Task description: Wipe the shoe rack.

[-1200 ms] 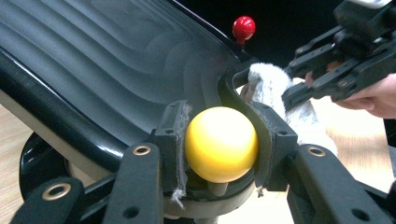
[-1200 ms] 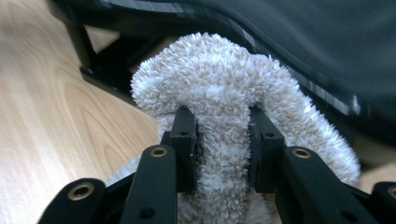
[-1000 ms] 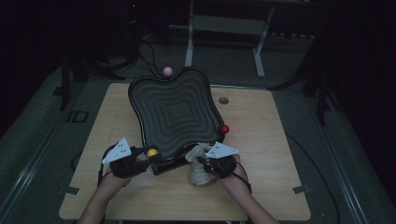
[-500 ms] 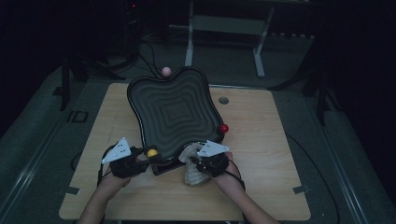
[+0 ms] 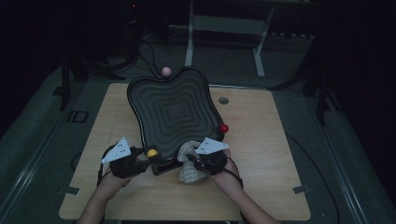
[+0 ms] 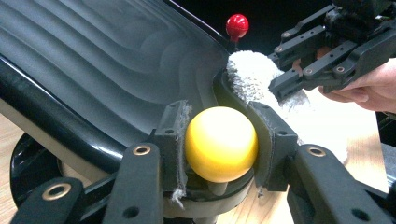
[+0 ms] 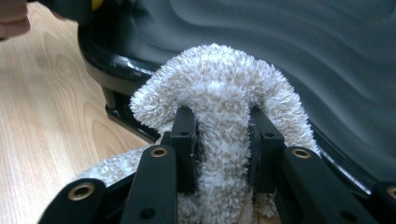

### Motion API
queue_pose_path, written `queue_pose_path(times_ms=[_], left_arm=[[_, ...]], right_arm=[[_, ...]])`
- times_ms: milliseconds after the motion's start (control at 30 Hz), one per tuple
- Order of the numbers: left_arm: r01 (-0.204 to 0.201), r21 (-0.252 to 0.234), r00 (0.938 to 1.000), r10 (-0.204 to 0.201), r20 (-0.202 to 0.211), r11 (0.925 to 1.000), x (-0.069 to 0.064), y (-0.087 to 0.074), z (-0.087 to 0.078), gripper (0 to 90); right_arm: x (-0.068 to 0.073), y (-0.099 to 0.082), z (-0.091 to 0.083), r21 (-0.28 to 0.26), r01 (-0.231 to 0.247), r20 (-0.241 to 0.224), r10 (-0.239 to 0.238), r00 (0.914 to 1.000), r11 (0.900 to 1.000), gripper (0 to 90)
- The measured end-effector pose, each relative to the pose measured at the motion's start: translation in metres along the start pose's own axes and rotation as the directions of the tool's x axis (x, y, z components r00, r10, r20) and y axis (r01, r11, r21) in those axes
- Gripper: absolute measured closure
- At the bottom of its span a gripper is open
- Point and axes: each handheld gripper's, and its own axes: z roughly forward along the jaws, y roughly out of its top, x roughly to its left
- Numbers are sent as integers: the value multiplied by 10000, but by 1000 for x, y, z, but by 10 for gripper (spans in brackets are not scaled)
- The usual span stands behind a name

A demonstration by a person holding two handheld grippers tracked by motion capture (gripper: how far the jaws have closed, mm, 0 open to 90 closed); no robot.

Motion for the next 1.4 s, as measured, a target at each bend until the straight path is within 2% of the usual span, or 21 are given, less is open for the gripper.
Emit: queue_pose_path(times_ms=[100,233,367,533,633,733,833,1000,1067,1133,1267,1333,1400], left_arm=[[-17,11,10000,17,-29,10000,-1,0,0,598],[-47,53,9999,47,-92,10000,-1,0,0,598],[-32,80,10000,33,-86,10000,-1,1,0,598],[-2,59,10000,3,-95,10000,-2,0,0,598],[5,43,9999,-5,-101,10000,-2,0,0,598],[-1,53,9999,1,-127,10000,-3,0,0,598],[14,97,9999,-13,-152,10000,-3,1,0,597],[21,60,9999,-20,-164,10000,-3,0,0,598],[13,85,9999,-11,-172,10000,-4,1,0,598],[13,89,9999,-12,-143,10000,-4,0,0,598],[25,56,9998,-24,-181,10000,-5,0,0,598],[21,34,9998,-20,-183,10000,-5,0,0,598],[30,57,9998,-29,-192,10000,-5,0,0,598]], right_arm=[[3,-5,8,125,-60,-32,60,10000,9999,685],[9,-6,9,327,140,-189,-134,9997,9994,685],[12,3,1,-85,208,-253,-210,9995,9997,685],[17,-5,12,171,92,-344,-86,9994,9998,687],[21,1,5,74,220,-597,-216,9980,9997,688],[27,8,0,-171,464,-581,-473,9972,9988,688],[32,1,9,-109,289,-622,-295,9976,9995,688],[35,-3,12,245,456,-746,-436,9963,9987,688],[35,1,6,-28,319,-1010,-320,9944,9995,688],[38,5,4,-211,311,-1057,-332,9938,9993,688],[42,-1,12,-102,324,-1056,-333,9939,9994,688],[44,-3,14,105,642,-1023,-628,9928,9979,687],[44,-3,14,183,448,-1108,-425,9929,9988,686]])
